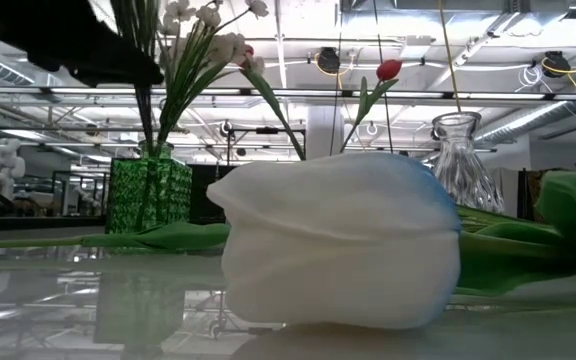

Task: Sort flowers into vase by color
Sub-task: Put the left white flowers into the green vase, then put the white flowers into the green vase

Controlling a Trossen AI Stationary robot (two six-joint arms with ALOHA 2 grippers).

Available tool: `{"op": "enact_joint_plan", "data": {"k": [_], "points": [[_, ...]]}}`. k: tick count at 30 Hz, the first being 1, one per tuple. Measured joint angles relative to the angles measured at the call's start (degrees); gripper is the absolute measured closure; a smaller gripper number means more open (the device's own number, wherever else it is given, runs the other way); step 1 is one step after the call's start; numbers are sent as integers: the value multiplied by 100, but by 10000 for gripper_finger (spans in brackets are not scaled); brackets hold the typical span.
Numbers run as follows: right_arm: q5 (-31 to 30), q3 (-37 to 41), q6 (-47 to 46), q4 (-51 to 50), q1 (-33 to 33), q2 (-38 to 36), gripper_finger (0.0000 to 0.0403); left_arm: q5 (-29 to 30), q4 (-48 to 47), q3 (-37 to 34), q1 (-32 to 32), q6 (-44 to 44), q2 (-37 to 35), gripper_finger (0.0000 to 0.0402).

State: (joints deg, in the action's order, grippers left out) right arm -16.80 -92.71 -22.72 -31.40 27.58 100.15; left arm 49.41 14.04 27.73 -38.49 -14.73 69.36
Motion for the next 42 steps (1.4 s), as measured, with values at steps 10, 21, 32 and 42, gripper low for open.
{"op": "enact_joint_plan", "data": {"k": [10, 21, 32, 42], "points": [[-507, 0, -1199, -1351, 659, 1, 188, -158, -1415, 0, -398, -1030, -568, 154], [-560, 2, -3103, -2647, 1391, 517, 188, -1482, -2538, 2, -823, -2162, -921, 123], [-270, 4, -3059, -2695, 1221, 1801, 188, -1640, -2601, 2, -1416, -2860, -876, 123], [-2, 5, -2996, -3065, 927, 2179, 188, -1462, -2489, 2, -1878, -3179, -863, 123]]}}
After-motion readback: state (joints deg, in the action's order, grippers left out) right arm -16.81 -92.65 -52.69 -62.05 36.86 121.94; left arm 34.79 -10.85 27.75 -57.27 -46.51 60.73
